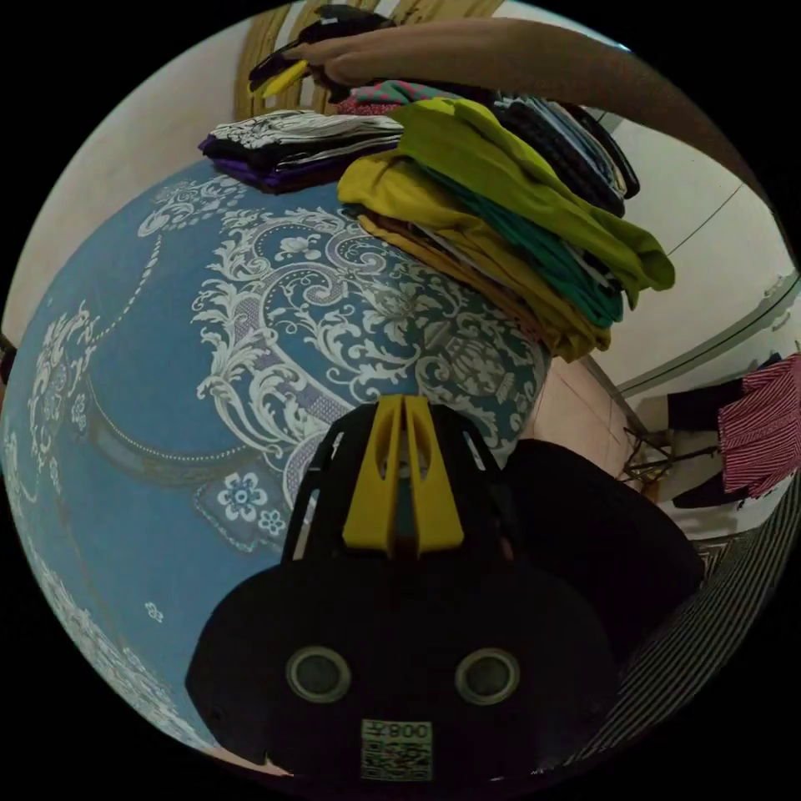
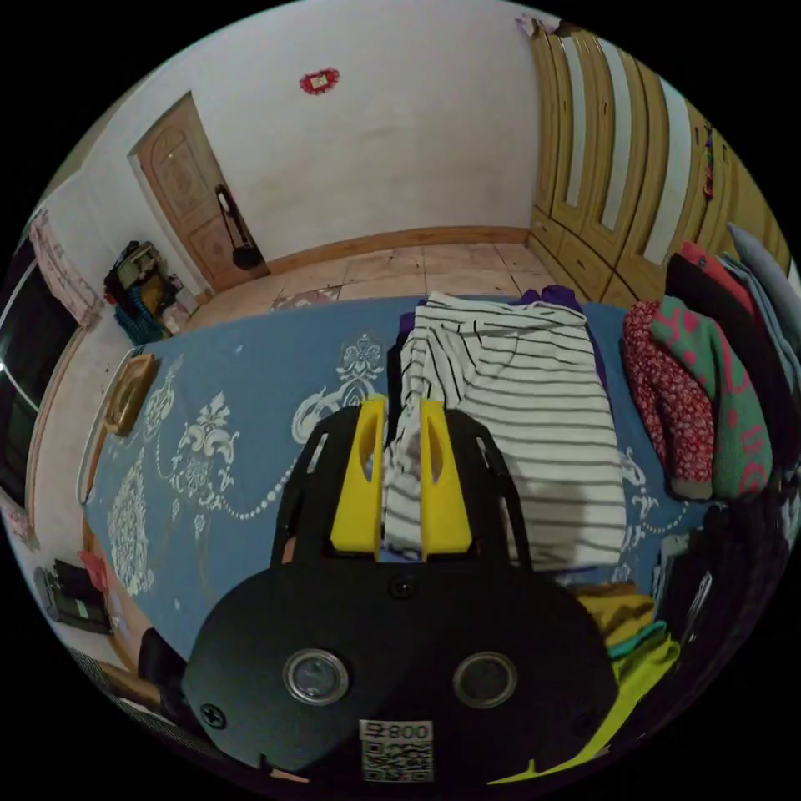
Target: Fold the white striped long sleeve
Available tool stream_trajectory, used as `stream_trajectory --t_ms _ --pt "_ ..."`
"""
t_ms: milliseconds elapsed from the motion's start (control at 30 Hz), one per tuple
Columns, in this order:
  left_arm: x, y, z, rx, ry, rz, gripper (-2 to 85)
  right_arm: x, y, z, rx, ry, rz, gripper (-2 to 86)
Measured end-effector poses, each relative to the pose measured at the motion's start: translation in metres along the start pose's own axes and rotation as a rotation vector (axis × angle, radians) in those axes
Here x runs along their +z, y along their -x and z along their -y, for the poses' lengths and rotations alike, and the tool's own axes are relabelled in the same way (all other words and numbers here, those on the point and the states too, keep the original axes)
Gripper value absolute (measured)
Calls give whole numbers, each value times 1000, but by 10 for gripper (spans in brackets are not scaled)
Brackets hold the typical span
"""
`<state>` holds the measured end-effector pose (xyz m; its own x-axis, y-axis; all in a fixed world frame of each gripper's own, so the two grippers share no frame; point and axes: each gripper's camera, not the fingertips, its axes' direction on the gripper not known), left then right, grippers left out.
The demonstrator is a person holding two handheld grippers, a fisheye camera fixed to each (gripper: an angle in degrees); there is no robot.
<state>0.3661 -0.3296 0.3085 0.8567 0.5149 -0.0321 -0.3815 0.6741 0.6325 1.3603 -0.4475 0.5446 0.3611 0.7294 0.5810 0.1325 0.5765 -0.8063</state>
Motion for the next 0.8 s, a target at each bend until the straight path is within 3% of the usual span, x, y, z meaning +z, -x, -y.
stream_trajectory --t_ms 233,500,667,800 --pt "-43 12 -33 -15 -61 -58 3 71 40 92 26 38 -96 73" --pt "-95 17 -61 -28 -74 -93 3 105 81 124 94 120 -209 26" --pt "-134 15 -80 -29 -79 -96 2 81 106 121 116 102 -148 9" --pt "-161 17 -91 -45 -83 -137 2 18 126 106 187 -2 50 3"
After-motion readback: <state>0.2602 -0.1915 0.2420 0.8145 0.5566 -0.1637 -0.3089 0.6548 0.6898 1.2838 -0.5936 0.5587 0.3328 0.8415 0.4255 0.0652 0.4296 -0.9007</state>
